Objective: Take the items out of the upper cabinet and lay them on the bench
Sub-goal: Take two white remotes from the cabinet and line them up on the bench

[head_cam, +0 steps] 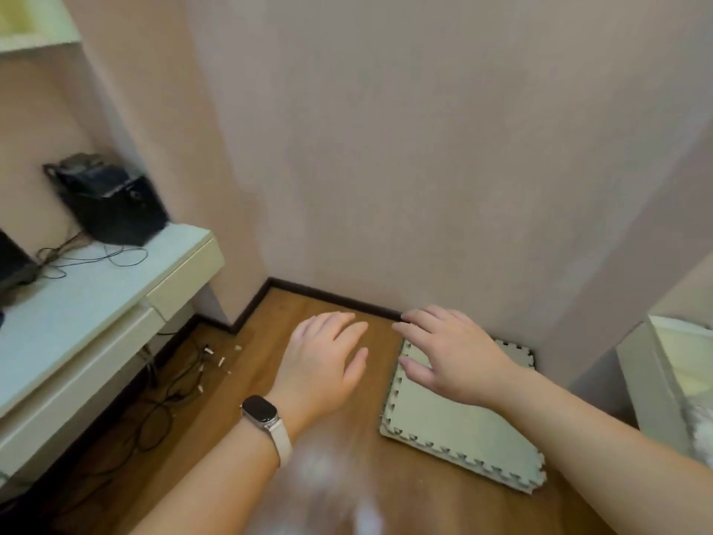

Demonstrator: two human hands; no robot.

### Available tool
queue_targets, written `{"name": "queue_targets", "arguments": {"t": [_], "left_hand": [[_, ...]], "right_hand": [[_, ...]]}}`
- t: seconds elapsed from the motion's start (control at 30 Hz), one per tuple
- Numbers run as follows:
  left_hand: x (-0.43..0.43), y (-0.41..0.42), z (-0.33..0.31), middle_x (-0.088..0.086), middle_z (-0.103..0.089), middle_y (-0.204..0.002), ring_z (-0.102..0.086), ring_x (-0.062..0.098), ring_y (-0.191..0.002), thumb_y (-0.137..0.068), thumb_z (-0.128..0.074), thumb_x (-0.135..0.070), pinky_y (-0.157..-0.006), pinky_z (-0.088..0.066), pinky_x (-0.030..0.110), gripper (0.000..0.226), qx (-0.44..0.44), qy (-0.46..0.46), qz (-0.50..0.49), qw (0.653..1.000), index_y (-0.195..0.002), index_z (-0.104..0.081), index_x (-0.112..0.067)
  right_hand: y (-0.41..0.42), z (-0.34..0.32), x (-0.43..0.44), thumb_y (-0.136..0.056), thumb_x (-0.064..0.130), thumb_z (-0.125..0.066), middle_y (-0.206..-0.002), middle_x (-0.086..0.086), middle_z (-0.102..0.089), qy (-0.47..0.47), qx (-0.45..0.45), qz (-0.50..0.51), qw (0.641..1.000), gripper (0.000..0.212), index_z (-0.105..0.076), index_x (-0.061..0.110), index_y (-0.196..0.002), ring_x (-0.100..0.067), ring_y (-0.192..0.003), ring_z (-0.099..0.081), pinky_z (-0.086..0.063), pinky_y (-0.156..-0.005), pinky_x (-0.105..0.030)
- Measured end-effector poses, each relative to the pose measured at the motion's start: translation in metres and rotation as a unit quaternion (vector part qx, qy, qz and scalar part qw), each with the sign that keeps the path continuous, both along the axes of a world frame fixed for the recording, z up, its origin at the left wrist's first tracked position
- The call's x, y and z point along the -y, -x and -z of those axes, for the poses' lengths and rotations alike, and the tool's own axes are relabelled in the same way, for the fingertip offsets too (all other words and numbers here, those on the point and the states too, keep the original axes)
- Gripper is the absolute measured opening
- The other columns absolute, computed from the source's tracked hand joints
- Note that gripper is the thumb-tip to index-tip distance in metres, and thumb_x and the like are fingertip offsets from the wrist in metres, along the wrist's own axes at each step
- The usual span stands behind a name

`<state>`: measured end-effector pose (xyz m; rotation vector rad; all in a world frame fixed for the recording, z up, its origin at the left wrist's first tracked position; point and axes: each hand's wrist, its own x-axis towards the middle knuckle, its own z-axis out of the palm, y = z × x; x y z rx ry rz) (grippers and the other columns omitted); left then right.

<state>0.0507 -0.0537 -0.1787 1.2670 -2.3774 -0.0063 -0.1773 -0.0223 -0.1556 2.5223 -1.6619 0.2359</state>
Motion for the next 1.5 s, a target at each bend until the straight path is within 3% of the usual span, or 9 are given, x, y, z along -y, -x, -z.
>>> {"name": "queue_targets", "arguments": {"t": [0.33,0.57,1.0,1.2,1.33,1.5], "left_hand": [[0.052,-0.061,0.004,-0.003,-0.062,-0.126,-0.054,0.014,-0.12,-0.091,-0.053,-0.039,-0.103,-0.03,0.031,0.037,0.035,-0.03,-0.138,0.989,-0.124,-0.062,-0.024],[0.131,-0.068,-0.013,-0.003,-0.062,-0.129,-0.055,0.017,-0.122,-0.093,-0.043,-0.046,-0.105,-0.039,0.039,0.044,0.075,-0.032,-0.225,0.971,-0.126,-0.062,-0.025],[0.226,-0.071,-0.046,0.0,-0.062,-0.126,-0.055,0.023,-0.117,-0.091,-0.052,-0.043,-0.102,-0.041,0.042,0.041,0.122,0.001,-0.303,0.945,-0.124,-0.062,-0.022],[0.251,-0.111,-0.053,-0.001,-0.061,-0.126,-0.054,0.021,-0.117,-0.091,-0.049,-0.043,-0.102,-0.034,0.036,0.041,0.115,0.013,-0.339,0.934,-0.124,-0.062,-0.022],[0.275,-0.146,-0.053,0.0,-0.062,-0.127,-0.054,0.023,-0.119,-0.091,-0.048,-0.044,-0.103,-0.041,0.042,0.041,0.099,0.02,-0.35,0.931,-0.123,-0.062,-0.023],[0.319,-0.202,-0.055,-0.002,-0.06,-0.131,-0.052,0.022,-0.122,-0.092,-0.045,-0.047,-0.105,-0.038,0.04,0.043,0.095,0.023,-0.357,0.929,-0.126,-0.061,-0.026]], "right_hand": [[-0.058,0.016,0.124,-0.088,0.053,-0.043,-0.126,0.0,-0.063,-0.006,0.031,-0.117,0.993,0.053,-0.062,0.021,-0.126,-0.022,-0.118,-0.057,-0.047,-0.093,-0.036],[-0.074,0.007,0.233,-0.09,0.052,-0.044,-0.126,-0.002,-0.062,0.007,0.069,-0.2,0.977,0.051,-0.062,0.019,-0.125,-0.023,-0.118,-0.056,-0.047,-0.093,-0.037],[-0.099,-0.02,0.376,-0.087,0.048,-0.051,-0.119,-0.003,-0.065,0.053,0.101,-0.314,0.943,0.046,-0.064,0.017,-0.118,-0.026,-0.111,-0.059,-0.05,-0.086,-0.038],[-0.14,-0.03,0.414,-0.085,0.047,-0.052,-0.116,-0.004,-0.065,0.063,0.096,-0.343,0.932,0.045,-0.064,0.016,-0.116,-0.027,-0.109,-0.059,-0.05,-0.085,-0.039],[-0.176,-0.034,0.439,-0.086,0.048,-0.05,-0.119,-0.004,-0.064,0.061,0.076,-0.349,0.932,0.046,-0.064,0.016,-0.115,-0.027,-0.111,-0.057,-0.049,-0.086,-0.04],[-0.229,-0.043,0.478,-0.089,0.049,-0.047,-0.121,-0.004,-0.063,0.074,0.064,-0.336,0.937,0.047,-0.062,0.017,-0.121,-0.026,-0.114,-0.056,-0.049,-0.089,-0.041]]}}
